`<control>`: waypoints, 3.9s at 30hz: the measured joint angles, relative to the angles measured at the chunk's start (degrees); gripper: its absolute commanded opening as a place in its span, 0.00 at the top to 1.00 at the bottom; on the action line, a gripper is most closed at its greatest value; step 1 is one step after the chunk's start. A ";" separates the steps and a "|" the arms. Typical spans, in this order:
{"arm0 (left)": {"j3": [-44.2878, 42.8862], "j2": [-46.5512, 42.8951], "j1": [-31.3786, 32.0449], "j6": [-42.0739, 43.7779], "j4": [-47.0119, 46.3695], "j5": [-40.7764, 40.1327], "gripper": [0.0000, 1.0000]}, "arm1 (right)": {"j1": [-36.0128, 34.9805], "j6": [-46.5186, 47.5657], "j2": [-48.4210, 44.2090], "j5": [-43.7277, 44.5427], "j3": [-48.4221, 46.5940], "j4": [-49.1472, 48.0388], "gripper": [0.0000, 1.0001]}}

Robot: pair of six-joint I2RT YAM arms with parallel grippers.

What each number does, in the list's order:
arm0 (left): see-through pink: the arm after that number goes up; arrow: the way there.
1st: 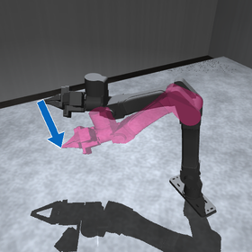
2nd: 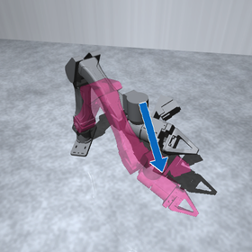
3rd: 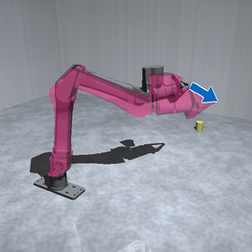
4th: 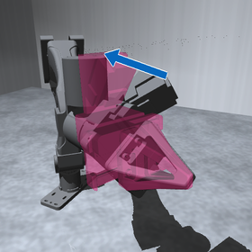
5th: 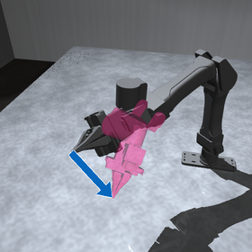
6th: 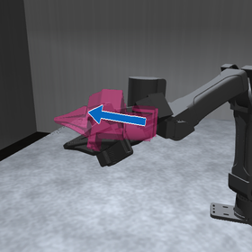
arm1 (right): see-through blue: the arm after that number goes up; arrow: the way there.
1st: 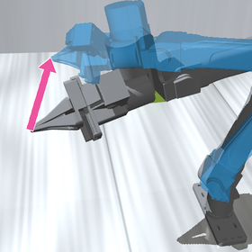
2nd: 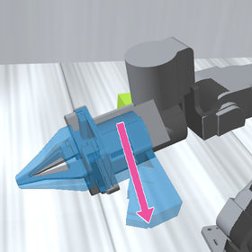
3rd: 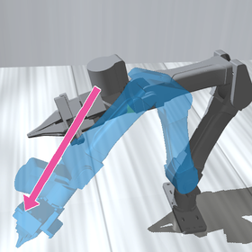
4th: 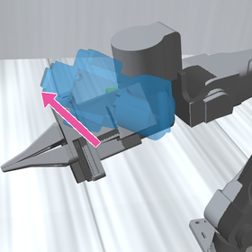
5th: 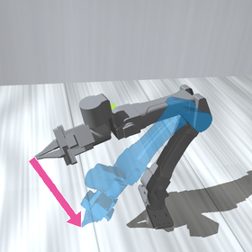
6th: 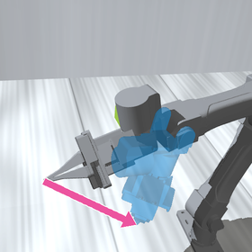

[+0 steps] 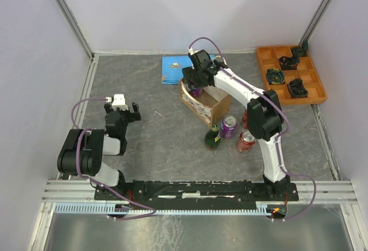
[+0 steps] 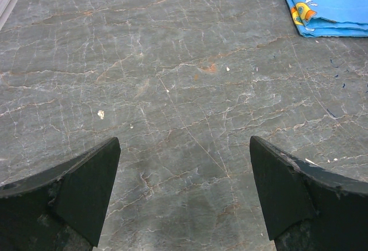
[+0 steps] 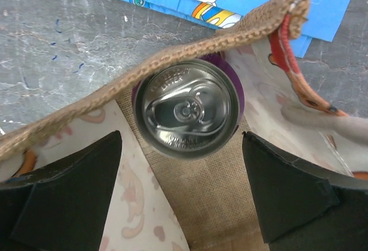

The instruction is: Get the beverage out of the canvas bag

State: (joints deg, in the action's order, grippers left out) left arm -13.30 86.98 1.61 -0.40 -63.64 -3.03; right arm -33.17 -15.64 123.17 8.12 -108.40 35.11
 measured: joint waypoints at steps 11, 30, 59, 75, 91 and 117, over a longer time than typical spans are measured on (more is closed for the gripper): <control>0.00 0.00 0.00 0.00 0.00 0.00 0.01 | 0.00 1.55 5.29 2.75 -3.72 -0.81 0.53; 0.00 0.00 0.00 0.00 0.00 0.00 0.01 | 0.00 8.92 11.78 1.97 -13.31 -1.88 1.00; 0.00 0.00 0.00 0.00 0.00 0.00 0.01 | -3.21 14.23 0.55 -18.29 -3.10 0.44 1.00; 0.00 0.00 0.00 0.00 0.00 0.00 0.01 | -3.30 19.04 -8.52 -6.29 -4.42 -2.12 1.00; 0.00 0.00 0.00 0.00 0.00 0.00 0.01 | -1.88 20.63 -40.74 19.15 16.24 -10.03 1.00; 0.00 0.00 0.00 0.00 0.00 0.00 0.01 | 6.84 0.37 -39.56 14.25 42.66 -8.76 1.00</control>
State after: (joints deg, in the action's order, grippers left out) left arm -13.30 86.98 1.61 -0.40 -63.64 -3.03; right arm -26.33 -15.27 83.61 22.37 -65.73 26.35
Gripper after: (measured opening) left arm 0.992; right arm 0.708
